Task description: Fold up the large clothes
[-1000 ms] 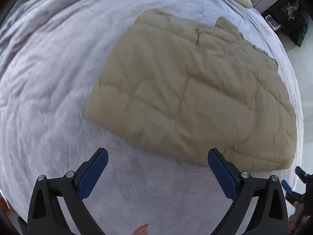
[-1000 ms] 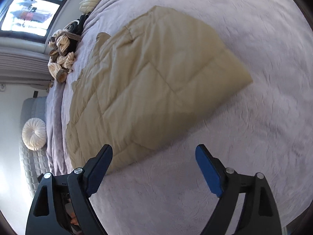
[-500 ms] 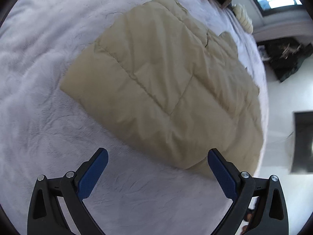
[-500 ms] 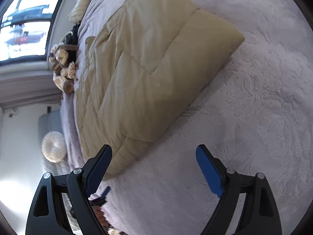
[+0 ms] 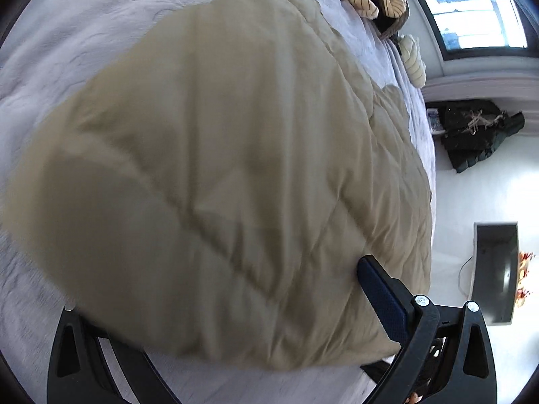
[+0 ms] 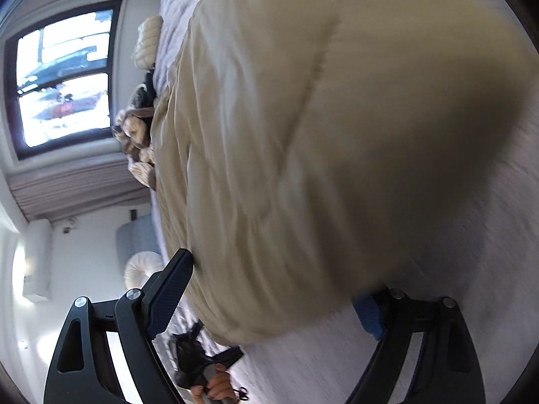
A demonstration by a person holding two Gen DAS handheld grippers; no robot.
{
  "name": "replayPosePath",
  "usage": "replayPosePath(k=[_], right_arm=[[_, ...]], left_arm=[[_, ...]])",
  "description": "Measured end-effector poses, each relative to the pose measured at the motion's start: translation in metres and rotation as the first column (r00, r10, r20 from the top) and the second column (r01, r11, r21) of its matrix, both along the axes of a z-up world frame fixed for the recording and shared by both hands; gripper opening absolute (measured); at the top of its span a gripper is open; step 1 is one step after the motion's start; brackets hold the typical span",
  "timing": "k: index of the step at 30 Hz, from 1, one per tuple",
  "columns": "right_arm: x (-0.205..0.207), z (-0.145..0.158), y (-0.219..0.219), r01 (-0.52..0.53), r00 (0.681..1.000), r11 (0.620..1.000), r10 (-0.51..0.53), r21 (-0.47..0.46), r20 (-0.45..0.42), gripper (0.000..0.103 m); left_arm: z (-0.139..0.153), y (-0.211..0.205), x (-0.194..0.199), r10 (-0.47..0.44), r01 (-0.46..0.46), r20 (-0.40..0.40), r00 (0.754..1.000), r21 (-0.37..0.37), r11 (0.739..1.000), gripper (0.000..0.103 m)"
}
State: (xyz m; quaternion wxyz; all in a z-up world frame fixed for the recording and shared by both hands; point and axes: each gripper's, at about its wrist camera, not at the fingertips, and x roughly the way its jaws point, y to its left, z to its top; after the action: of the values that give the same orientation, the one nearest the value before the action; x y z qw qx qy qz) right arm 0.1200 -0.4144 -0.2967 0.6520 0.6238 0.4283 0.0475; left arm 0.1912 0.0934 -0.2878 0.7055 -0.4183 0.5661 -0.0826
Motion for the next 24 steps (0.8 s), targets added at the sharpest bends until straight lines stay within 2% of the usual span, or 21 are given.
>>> replayPosePath(k=[4,7,8,9,10,12,13,14,17,20,24], right_arm=[[0.012,-0.010,0.002,0.020,0.999,1.000,-0.021,0.020,0.037,0.090],[0.015,-0.014,0.004,0.036,0.998,0.999,-0.037,0.026,0.044,0.090],[0.015,-0.014,0.004,0.039,0.998,0.999,-0.040,0.027,0.043,0.090],[0.015,-0.013,0.005,0.039,0.998,0.999,-0.040,0.031,0.041,0.090],[0.014,-0.013,0.005,0.037,0.999,0.999,-0.038,0.033,0.033,0.088],[0.010,-0.011,0.006,0.034,0.999,0.999,-0.034,0.032,0.005,0.076],[0.009,-0.011,0.007,0.035,0.999,0.999,-0.035,0.035,-0.011,0.061],[0.008,-0.011,0.007,0.040,0.999,0.998,-0.039,0.045,-0.012,0.050],[0.004,-0.004,0.009,0.054,0.998,0.996,-0.055,0.069,0.015,0.030],[-0.001,0.008,0.010,0.040,0.997,0.996,-0.044,0.078,0.058,0.024],[-0.013,0.024,0.011,0.006,0.996,0.997,-0.013,0.074,0.092,0.023]], left_arm=[[-0.014,0.001,0.006,0.074,-0.074,-0.011,0.997,-0.022,0.997,0.102],[-0.013,-0.002,0.010,0.072,-0.072,-0.018,0.997,0.003,0.997,0.099],[-0.012,-0.002,0.010,0.072,-0.072,-0.014,0.997,0.009,0.997,0.092],[-0.010,-0.004,0.010,0.067,-0.066,-0.010,0.998,0.005,0.998,0.068],[-0.008,-0.004,0.010,0.056,-0.056,-0.001,0.998,-0.031,0.998,0.046],[-0.001,-0.006,0.011,0.050,-0.049,0.022,0.998,-0.056,0.997,0.030],[0.006,-0.008,0.012,0.034,-0.032,0.046,0.998,-0.050,0.998,0.023],[0.013,-0.010,0.012,0.016,-0.014,0.066,0.998,-0.043,0.999,0.021],[0.033,-0.012,0.011,-0.012,0.017,0.116,0.993,-0.044,0.999,0.018],[0.049,-0.010,0.005,-0.030,0.039,0.147,0.989,-0.057,0.998,0.016],[0.064,-0.006,-0.009,-0.045,0.057,0.154,0.987,-0.076,0.995,0.016]])
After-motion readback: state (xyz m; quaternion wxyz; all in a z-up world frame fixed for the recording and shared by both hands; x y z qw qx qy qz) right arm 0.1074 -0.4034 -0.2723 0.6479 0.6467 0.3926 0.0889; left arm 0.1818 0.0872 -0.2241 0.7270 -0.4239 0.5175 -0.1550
